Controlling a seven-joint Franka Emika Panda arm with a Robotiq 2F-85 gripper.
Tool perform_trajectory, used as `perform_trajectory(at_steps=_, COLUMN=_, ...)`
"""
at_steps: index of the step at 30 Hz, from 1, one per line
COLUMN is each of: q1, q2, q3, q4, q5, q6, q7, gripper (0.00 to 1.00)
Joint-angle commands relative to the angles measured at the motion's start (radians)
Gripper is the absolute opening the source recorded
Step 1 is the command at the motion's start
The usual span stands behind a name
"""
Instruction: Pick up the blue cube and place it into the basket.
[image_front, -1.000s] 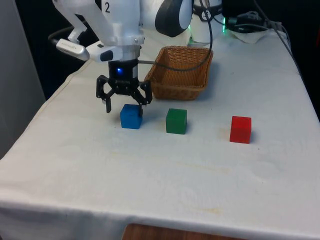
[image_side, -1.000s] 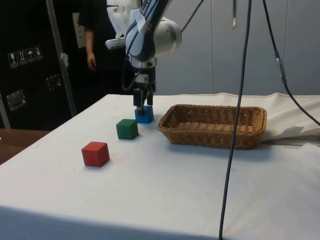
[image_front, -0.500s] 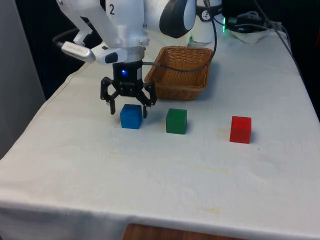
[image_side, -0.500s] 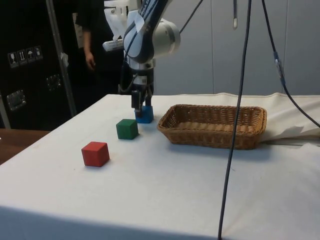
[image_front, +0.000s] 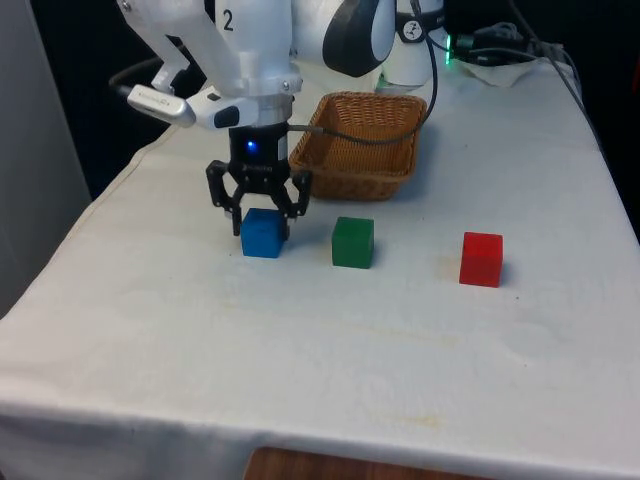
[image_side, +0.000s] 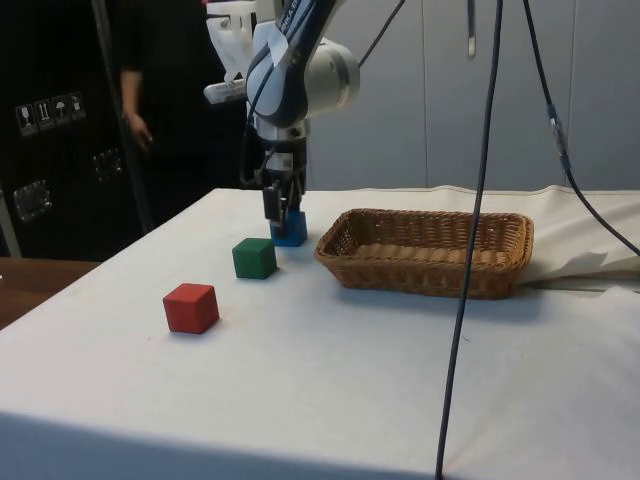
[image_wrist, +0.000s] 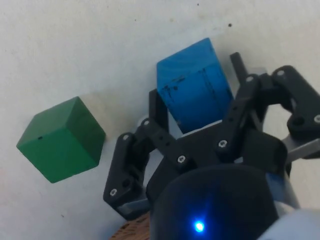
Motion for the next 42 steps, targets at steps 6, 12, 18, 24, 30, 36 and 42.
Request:
perform_trajectory(at_steps=6, q1=0.000, q2=0.003, q3=0.001, q4=0.002, q5=0.001, q6=0.001, q7=0.000, gripper=0.00)
perform_trajectory(at_steps=12, q1=0.000, q2=0.000, q3=0.000, q4=0.000, q5=0.000, q6=0.000, q7=0.000, gripper=0.00)
perform_trajectory(at_steps=18, q1=0.004, q2=-0.014, q3=-0.003, q4=-0.004, q5=-0.002, q6=-0.005, q7=0.003, gripper=0.00)
perform_trajectory(at_steps=24, q1=0.005, q2=-0.035, q3=-0.005, q4=-0.014, q5=-0.003, q6=-0.008, q7=0.003, gripper=0.00)
perform_trajectory(at_steps=30, q1=0.006, q2=-0.069, q3=-0.006, q4=-0.039, q5=-0.006, q6=-0.008, q7=0.001, gripper=0.00)
perform_trajectory(at_steps=36, q1=0.007, q2=-0.108, q3=-0.007, q4=-0.071, q5=-0.008, q6=-0.009, q7=-0.002, gripper=0.00)
perform_trajectory(at_steps=42, q1=0.008, q2=-0.142, q3=-0.009, q4=-0.099, q5=-0.011, q6=-0.009, q7=-0.003, gripper=0.00)
